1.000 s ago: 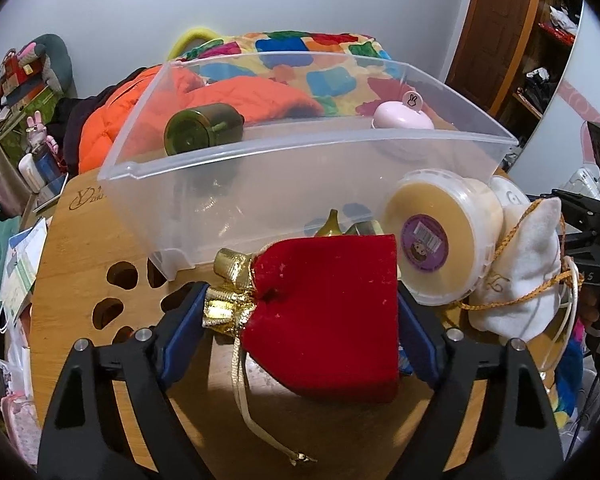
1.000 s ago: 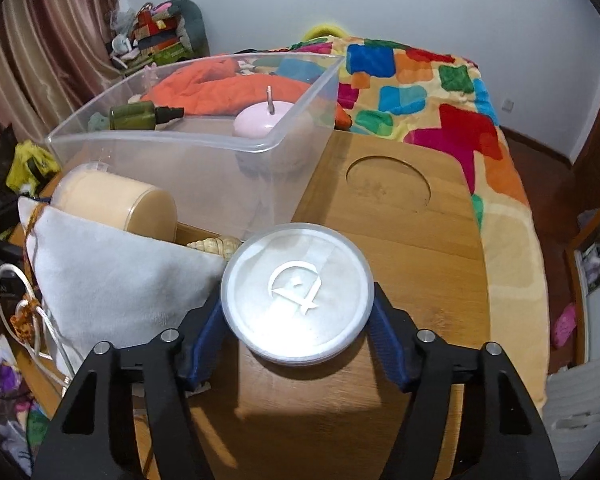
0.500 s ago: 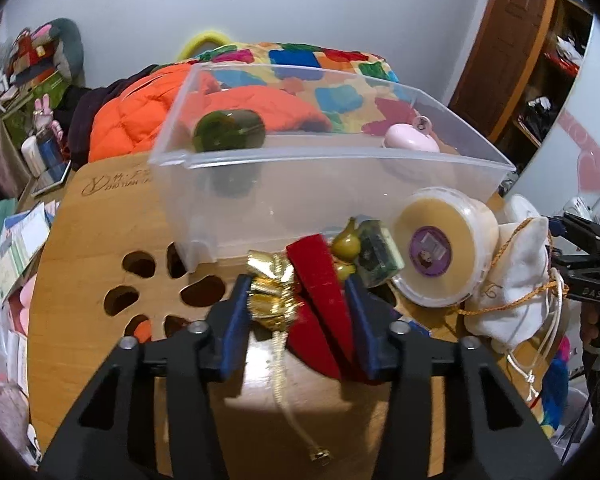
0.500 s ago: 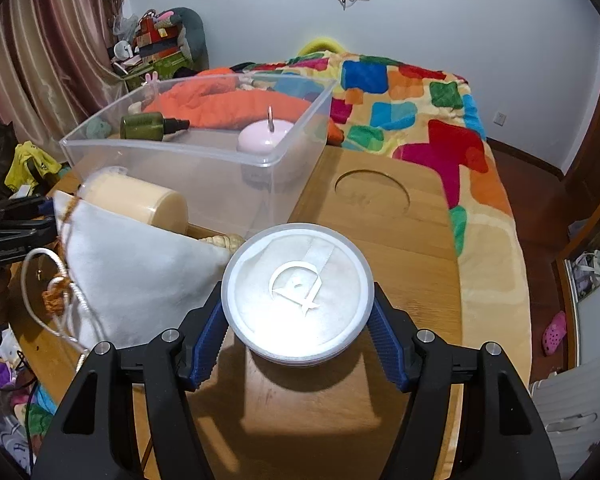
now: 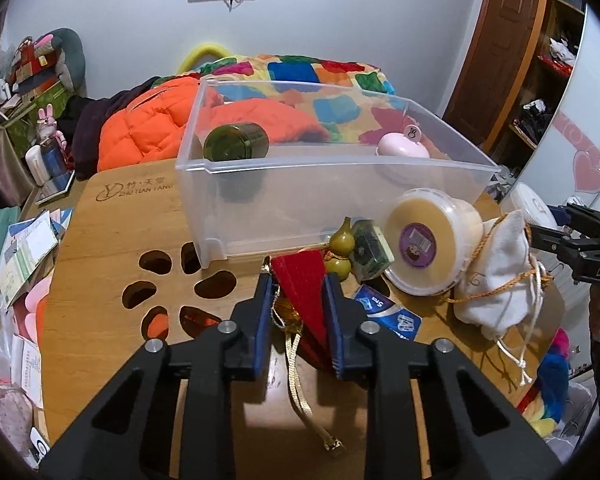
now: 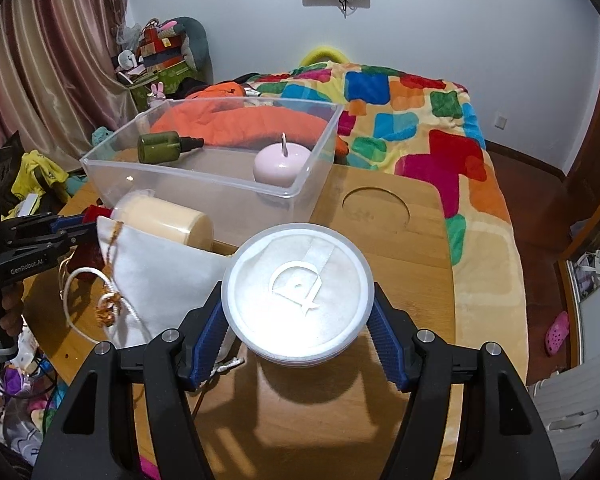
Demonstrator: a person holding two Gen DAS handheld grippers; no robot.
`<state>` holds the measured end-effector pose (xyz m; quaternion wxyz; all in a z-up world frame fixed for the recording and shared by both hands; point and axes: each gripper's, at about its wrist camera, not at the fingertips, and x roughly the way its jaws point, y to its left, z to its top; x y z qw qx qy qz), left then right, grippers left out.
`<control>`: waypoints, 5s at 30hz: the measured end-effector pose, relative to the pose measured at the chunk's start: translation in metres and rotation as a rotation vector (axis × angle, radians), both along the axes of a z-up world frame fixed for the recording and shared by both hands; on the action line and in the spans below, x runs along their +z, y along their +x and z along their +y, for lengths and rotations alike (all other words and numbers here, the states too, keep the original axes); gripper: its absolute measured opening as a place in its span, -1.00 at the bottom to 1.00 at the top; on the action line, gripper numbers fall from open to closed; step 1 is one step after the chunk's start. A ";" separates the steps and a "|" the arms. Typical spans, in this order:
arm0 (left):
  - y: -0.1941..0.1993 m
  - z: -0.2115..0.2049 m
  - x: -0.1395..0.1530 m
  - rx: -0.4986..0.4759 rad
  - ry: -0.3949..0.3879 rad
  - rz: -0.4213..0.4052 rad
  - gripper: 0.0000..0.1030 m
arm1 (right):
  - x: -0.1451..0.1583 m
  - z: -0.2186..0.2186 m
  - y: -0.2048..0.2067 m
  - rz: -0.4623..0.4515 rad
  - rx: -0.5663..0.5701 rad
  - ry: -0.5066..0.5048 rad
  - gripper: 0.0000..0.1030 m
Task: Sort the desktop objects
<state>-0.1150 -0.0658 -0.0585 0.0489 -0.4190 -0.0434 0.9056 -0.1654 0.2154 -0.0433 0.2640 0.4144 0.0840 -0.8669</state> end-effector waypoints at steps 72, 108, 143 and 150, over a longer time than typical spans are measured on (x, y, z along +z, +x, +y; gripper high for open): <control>0.031 0.000 0.005 -0.115 0.198 0.004 -0.79 | 0.037 -0.028 0.029 0.029 0.113 -0.085 0.21; 0.048 -0.053 0.063 -0.058 0.302 0.159 -0.99 | 0.058 -0.045 0.017 0.058 0.129 -0.117 0.21; 0.021 0.084 0.038 -0.274 0.087 0.068 0.33 | 0.036 -0.010 0.022 0.053 0.108 -0.053 0.21; 0.014 0.129 0.018 -0.273 0.007 0.003 0.43 | 0.022 0.003 0.021 0.028 0.104 -0.067 0.20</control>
